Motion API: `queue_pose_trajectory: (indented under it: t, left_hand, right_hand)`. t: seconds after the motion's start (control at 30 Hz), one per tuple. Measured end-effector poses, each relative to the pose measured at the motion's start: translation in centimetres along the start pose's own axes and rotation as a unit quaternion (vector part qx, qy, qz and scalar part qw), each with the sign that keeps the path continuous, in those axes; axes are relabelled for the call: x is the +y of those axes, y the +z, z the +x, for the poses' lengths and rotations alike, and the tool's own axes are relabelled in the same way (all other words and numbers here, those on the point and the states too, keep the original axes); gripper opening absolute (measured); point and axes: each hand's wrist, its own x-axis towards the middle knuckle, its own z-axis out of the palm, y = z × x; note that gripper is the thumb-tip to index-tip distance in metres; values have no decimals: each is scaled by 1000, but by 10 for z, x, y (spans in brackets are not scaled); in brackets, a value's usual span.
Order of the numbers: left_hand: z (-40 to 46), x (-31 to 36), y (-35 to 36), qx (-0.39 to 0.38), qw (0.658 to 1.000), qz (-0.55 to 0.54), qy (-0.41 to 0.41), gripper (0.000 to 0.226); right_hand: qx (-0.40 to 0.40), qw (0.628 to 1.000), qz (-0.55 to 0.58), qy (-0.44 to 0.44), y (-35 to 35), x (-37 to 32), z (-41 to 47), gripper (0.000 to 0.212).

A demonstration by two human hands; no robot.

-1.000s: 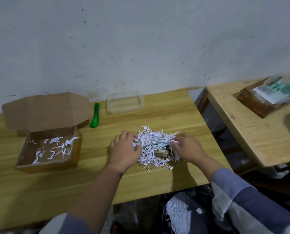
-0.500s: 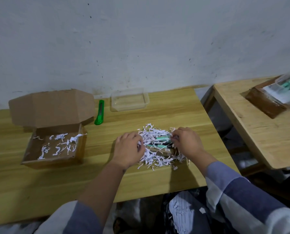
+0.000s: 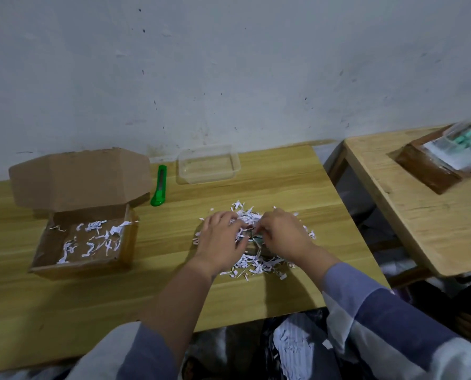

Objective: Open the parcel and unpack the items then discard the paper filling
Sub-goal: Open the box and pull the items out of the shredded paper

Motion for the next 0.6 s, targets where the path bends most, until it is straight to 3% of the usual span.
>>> queue_pose_trajectory:
  t: [0.17,0.37,0.47,0.6]
  left_hand:
    - [3,-13,6,-114,990,-25,-84,58]
    - [-1,-17,7,-130,987,-32,-88,60]
    - [-4,-17,7,-134,986,-35,-92,61]
    - [-6,-13,7,-133,986,-41,-94,60]
  right_hand:
    - [-71,991,-103,45,4,2,8,40]
    - [-90,991,-76,56,-2,11,14,40]
    - [-74,995,1,69,-12,15,9,41]
    - [-4,968,222,119,-31,11,6,51]
